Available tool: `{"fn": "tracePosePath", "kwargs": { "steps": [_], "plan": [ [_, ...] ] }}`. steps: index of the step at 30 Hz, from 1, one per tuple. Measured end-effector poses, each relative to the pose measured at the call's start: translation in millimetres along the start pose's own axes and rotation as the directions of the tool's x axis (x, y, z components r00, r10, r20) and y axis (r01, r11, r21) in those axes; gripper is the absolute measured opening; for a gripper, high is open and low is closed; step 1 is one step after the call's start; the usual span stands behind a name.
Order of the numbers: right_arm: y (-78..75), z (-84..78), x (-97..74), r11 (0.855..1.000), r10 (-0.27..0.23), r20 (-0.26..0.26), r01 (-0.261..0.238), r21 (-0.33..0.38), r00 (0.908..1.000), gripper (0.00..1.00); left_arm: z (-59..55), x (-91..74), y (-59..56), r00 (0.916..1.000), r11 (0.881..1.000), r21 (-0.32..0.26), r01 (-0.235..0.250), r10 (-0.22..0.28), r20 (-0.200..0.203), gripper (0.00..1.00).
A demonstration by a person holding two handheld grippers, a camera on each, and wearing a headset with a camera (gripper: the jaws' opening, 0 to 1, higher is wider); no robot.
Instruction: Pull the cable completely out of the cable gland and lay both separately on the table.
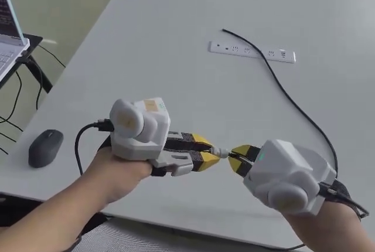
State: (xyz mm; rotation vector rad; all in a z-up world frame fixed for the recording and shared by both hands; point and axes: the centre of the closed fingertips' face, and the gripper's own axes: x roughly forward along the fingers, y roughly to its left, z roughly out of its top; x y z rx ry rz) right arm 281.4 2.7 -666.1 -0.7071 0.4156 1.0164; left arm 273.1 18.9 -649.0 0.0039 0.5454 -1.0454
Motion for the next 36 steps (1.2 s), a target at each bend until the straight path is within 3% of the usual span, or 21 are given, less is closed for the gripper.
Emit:
{"fn": "tracePosePath", "kwargs": {
  "steps": [16, 24, 28, 34, 36],
  "plan": [
    [-2.8, -7.3, 3.3, 0.991, -0.005, 0.014, 0.003, 0.136, 0.9999, 0.0, 0.1, 0.2, 1.8, 1.0, 1.0, 0.005, -0.008, 0.008, 0.004, 0.15],
    [-10.8, -25.4, 3.5, 0.979, -0.022, -0.028, 0.027, 0.201, 0.9994, 0.0, 1.4, -2.6, 3.9, 0.9998, 1.0, -0.006, -0.014, 0.015, 0.017, 0.15],
    [-13.9, -37.9, 4.6, 0.956, -0.023, -0.039, 0.033, 0.292, 0.999, 0.0, 1.8, -3.1, 4.4, 0.9997, 1.0, -0.009, -0.016, 0.016, 0.021, 0.15],
    [-16.3, -55.0, 7.7, 0.929, -0.032, -0.08, 0.059, 0.366, 0.9963, 0.0, 3.0, -2.2, 3.0, 0.9997, 1.0, -0.004, -0.016, 0.016, 0.021, 0.15],
    [-18.1, -65.9, 7.8, 0.905, -0.036, -0.105, 0.077, 0.419, 0.9939, 0.0, 3.9, -3.9, 4.4, 0.9994, 1.0, -0.01, -0.019, 0.02, 0.027, 0.15]
  ]
}}
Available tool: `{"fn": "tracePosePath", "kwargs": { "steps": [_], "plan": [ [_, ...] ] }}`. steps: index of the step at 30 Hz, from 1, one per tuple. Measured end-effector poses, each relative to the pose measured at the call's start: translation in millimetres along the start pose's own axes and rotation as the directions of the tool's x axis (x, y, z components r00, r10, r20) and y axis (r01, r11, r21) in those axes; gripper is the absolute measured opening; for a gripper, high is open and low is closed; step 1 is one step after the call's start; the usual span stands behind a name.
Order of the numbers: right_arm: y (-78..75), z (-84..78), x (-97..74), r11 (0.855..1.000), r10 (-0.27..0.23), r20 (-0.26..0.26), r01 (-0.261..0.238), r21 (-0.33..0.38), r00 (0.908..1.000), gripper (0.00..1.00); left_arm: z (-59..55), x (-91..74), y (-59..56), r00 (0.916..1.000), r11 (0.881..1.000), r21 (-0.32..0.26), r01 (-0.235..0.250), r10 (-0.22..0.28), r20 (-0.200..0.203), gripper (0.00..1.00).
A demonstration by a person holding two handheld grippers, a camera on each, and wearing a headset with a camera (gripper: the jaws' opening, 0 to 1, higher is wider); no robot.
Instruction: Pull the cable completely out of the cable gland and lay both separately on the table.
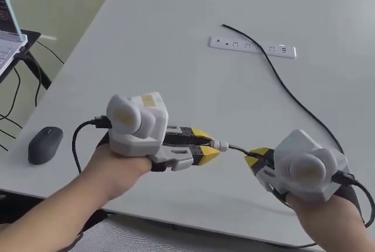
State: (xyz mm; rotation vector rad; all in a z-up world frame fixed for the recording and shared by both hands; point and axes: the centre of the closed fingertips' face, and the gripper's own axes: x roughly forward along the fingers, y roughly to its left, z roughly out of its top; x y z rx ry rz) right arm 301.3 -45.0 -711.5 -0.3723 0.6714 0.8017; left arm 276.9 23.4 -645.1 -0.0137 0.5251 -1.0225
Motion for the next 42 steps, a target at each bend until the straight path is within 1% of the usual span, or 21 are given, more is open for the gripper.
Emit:
{"fn": "tracePosePath", "kwargs": {
  "steps": [1, 2, 3, 4, 6, 8, 10, 11, 13, 14, 17, 24, 28, 32, 34, 35, 37, 38, 39, 41, 42],
  "plan": [
    [-3.0, -4.5, 0.3, 0.999, -0.002, -0.007, 0.002, 0.043, 1.0, 0.0, 0.0, -0.4, 0.3, 1.0, 1.0, -0.001, -0.001, 0.001, 0.001, 0.15],
    [-4.4, -6.2, 0.4, 0.998, -0.001, -0.006, 0.002, 0.069, 1.0, 0.0, -0.1, -1.0, 0.6, 1.0, 1.0, -0.005, -0.001, 0.001, 0.002, 0.15],
    [-7.1, -11.0, 0.6, 0.995, -0.004, -0.018, 0.005, 0.102, 0.9998, 0.0, -0.3, -1.2, 0.5, 1.0, 1.0, -0.005, -0.001, 0.001, 0.001, 0.15],
    [-9.1, -14.0, 1.4, 0.994, -0.005, -0.025, 0.007, 0.114, 0.9997, 0.0, -0.8, -1.5, 0.4, 1.0, 1.0, -0.003, -0.003, 0.003, 0.0, 0.15],
    [-12.6, -22.8, 2.9, 0.986, -0.012, -0.049, 0.02, 0.168, 0.9987, 0.0, -1.4, -1.7, -0.2, 1.0, 1.0, -0.004, -0.004, 0.004, -0.001, 0.15],
    [-13.7, -28.1, 5.0, 0.979, -0.01, -0.057, 0.021, 0.205, 0.9983, 0.0, -1.8, -1.6, -0.5, 1.0, 1.0, -0.006, -0.007, 0.007, 0.0, 0.15],
    [-16.8, -37.3, 7.1, 0.965, -0.018, -0.077, 0.038, 0.26, 0.9969, 0.0, -1.8, -1.0, 0.2, 1.0, 1.0, -0.005, -0.009, 0.009, 0.0, 0.15],
    [-17.3, -42.0, 8.4, 0.953, -0.016, -0.086, 0.042, 0.301, 0.9961, 0.0, -2.5, 0.1, -0.9, 1.0, 1.0, -0.004, -0.007, 0.007, -0.006, 0.15],
    [-16.3, -43.6, 10.0, 0.939, -0.011, -0.082, 0.039, 0.343, 0.9966, 0.0, -5.2, 2.6, -3.1, 0.9997, 1.0, 0.015, -0.004, 0.005, -0.023, 0.15],
    [-16.5, -45.8, 11.1, 0.935, -0.011, -0.093, 0.044, 0.352, 0.9956, 0.01, -5.9, 3.6, -4.0, 0.9996, 1.0, 0.02, -0.003, 0.004, -0.027, 0.15],
    [-14.5, -47.7, 14.2, 0.933, -0.01, -0.111, 0.049, 0.357, 0.9938, 0.0, -7.0, 5.0, -4.1, 0.9995, 1.0, 0.027, -0.005, 0.006, -0.033, 0.15],
    [-14.9, -46.4, 11.0, 0.929, -0.009, -0.09, 0.041, 0.368, 0.9959, 0.01, -5.8, 3.1, -2.2, 0.9996, 1.0, 0.021, -0.007, 0.008, -0.027, 0.15],
    [-13.2, -46.3, 9.8, 0.93, -0.008, -0.084, 0.038, 0.366, 0.9964, 0.01, -5.8, 2.7, -2.3, 0.9997, 1.0, 0.016, -0.007, 0.007, -0.023, 0.15],
    [-11.4, -45.7, 8.7, 0.936, -0.005, -0.078, 0.032, 0.351, 0.9969, 0.01, -5.8, 1.8, -3.2, 0.9997, 1.0, 0.014, -0.005, 0.005, -0.024, 0.15],
    [-9.3, -44.3, 6.5, 0.946, -0.002, -0.071, 0.025, 0.322, 0.9974, 0.02, -5.1, 0.4, -2.1, 0.9997, 1.0, 0.014, -0.008, 0.008, -0.022, 0.15],
    [-8.5, -42.6, 4.9, 0.957, 0.0, -0.065, 0.019, 0.291, 0.9979, 0.02, -5.3, -0.7, -0.6, 0.9997, 1.0, 0.013, -0.01, 0.011, -0.02, 0.15],
    [-6.5, -41.7, 2.2, 0.972, 0.007, -0.066, 0.009, 0.235, 0.9978, 0.02, -3.9, -2.8, 0.9, 0.9998, 1.0, 0.01, -0.015, 0.016, -0.014, 0.15],
    [-6.1, -40.2, 1.1, 0.975, 0.007, -0.062, 0.007, 0.222, 0.9981, 0.02, -3.6, -3.1, 1.2, 0.9998, 1.0, 0.008, -0.016, 0.016, -0.013, 0.15],
    [-4.3, -35.7, -1.8, 0.984, 0.013, -0.038, -0.006, 0.175, 0.9992, 0.02, -3.6, -4.8, 3.4, 0.9998, 1.0, 0.002, -0.02, 0.02, -0.009, 0.15],
    [-3.3, -35.8, -6.3, 0.986, 0.015, -0.039, -0.008, 0.167, 0.9991, 0.03, -2.3, -6.4, 3.7, 0.9997, 1.0, -0.001, -0.022, 0.022, -0.007, 0.15],
    [-0.8, -31.0, -10.1, 0.988, 0.028, -0.016, -0.026, 0.155, 0.9995, 0.05, -1.9, -7.2, 3.8, 0.9997, 1.0, -0.002, -0.024, 0.024, -0.006, 0.15]
  ]
}}
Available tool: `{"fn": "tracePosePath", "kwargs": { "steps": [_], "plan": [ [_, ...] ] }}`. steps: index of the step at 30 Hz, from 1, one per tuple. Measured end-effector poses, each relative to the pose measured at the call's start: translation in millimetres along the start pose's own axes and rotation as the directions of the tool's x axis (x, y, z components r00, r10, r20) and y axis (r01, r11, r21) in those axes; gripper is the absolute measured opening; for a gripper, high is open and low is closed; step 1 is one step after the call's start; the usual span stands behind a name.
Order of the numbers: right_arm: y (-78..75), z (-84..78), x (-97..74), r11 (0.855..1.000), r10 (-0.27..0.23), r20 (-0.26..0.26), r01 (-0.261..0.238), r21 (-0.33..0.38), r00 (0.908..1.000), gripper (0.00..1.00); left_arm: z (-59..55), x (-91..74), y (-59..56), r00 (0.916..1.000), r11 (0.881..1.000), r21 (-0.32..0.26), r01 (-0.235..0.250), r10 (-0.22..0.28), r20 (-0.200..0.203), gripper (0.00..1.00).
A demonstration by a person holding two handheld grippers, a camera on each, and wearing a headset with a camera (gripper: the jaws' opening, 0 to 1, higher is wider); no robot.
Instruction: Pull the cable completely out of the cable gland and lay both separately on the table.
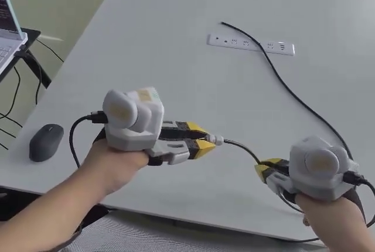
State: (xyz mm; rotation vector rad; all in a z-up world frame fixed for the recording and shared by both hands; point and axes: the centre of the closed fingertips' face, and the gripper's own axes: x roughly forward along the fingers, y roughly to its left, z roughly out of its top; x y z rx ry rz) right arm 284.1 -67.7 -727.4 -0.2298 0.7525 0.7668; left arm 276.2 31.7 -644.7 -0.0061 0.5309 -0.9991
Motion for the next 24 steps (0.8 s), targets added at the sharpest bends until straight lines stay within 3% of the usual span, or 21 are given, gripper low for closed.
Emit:
{"fn": "tracePosePath", "kwargs": {
  "steps": [5, 7, 10, 13, 16, 20, 24],
  "plan": [
    [13.8, 19.1, -12.0, 0.99, 0.037, 0.05, -0.03, -0.136, 0.9981, 0.16, -1.6, -1.4, -0.9, 1.0, 1.0, 0.001, -0.002, 0.002, -0.006, 0.15],
    [20.4, 29.0, -14.9, 0.976, 0.036, 0.063, -0.021, -0.217, 0.9974, 0.19, -1.5, -1.4, -1.5, 1.0, 1.0, 0.001, -0.002, 0.002, -0.006, 0.15],
    [29.0, 43.4, -16.8, 0.942, 0.029, 0.074, -0.002, -0.336, 0.9968, 0.17, -0.6, -0.9, -2.9, 1.0, 1.0, 0.0, 0.0, 0.0, -0.006, 0.15],
    [42.4, 59.1, -17.4, 0.92, 0.056, 0.099, -0.013, -0.391, 0.9935, 0.17, -0.4, -0.9, -2.4, 1.0, 1.0, 0.002, 0.004, -0.004, -0.007, 0.15],
    [50.8, 70.5, -14.8, 0.878, 0.063, 0.108, -0.003, -0.479, 0.9922, 0.16, 0.1, -0.7, -2.8, 1.0, 1.0, -0.001, 0.004, -0.004, -0.006, 0.15],
    [55.2, 74.1, -9.0, 0.871, 0.07, 0.111, -0.007, -0.491, 0.9914, 0.15, 0.2, -0.6, -3.3, 1.0, 1.0, -0.007, 0.006, -0.006, -0.002, 0.15],
    [61.6, 80.9, -8.7, 0.839, 0.083, 0.133, 0.003, -0.544, 0.9876, 0.12, -0.7, -0.8, -2.9, 1.0, 1.0, -0.007, 0.006, -0.006, -0.006, 0.15]
  ]
}}
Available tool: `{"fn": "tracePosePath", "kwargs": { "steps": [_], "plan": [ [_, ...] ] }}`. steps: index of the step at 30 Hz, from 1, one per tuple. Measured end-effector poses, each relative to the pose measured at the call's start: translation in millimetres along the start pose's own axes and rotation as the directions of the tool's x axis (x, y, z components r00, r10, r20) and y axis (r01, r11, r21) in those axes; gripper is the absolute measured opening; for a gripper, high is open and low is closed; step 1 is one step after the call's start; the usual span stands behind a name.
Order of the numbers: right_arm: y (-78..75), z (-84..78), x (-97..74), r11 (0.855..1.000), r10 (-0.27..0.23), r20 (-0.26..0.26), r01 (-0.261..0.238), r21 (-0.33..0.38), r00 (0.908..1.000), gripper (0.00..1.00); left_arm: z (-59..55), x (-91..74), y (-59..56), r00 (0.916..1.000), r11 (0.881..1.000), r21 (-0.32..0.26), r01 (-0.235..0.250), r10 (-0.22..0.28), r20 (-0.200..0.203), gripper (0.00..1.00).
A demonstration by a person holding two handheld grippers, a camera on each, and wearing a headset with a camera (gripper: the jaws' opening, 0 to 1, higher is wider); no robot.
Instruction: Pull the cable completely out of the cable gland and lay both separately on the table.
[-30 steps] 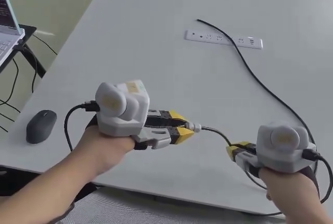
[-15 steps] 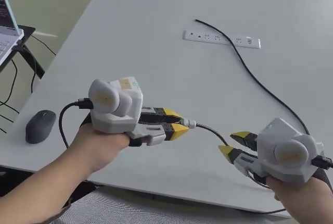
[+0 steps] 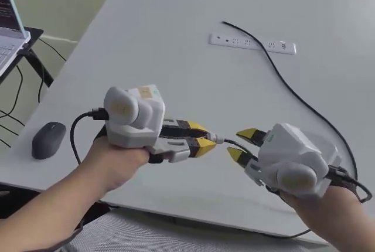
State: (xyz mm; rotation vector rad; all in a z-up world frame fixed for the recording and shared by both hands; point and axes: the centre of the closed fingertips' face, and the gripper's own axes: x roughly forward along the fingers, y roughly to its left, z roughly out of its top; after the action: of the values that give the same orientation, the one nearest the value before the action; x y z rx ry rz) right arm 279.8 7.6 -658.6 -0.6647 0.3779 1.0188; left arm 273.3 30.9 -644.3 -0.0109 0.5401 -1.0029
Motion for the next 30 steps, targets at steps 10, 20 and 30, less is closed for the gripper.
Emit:
{"fn": "tracePosePath", "kwargs": {
  "steps": [10, 20, 30],
  "plan": [
    [4.7, 7.1, 8.3, 0.996, 0.008, -0.013, -0.009, -0.09, 0.9999, 0.04, -1.0, 3.4, -1.8, 0.9999, 1.0, 0.003, 0.01, -0.01, -0.004, 0.15],
    [4.0, 3.8, 9.0, 0.998, 0.005, -0.013, -0.006, -0.057, 0.9999, 0.01, -0.3, 3.8, -1.7, 0.9999, 1.0, 0.0, 0.012, -0.012, 0.005, 0.15],
    [-3.4, -6.3, 8.8, 1.0, -0.009, -0.033, 0.01, 0.024, 0.9994, 0.0, 0.6, 3.4, -0.6, 1.0, 1.0, 0.014, 0.006, -0.006, 0.004, 0.15]
  ]
}}
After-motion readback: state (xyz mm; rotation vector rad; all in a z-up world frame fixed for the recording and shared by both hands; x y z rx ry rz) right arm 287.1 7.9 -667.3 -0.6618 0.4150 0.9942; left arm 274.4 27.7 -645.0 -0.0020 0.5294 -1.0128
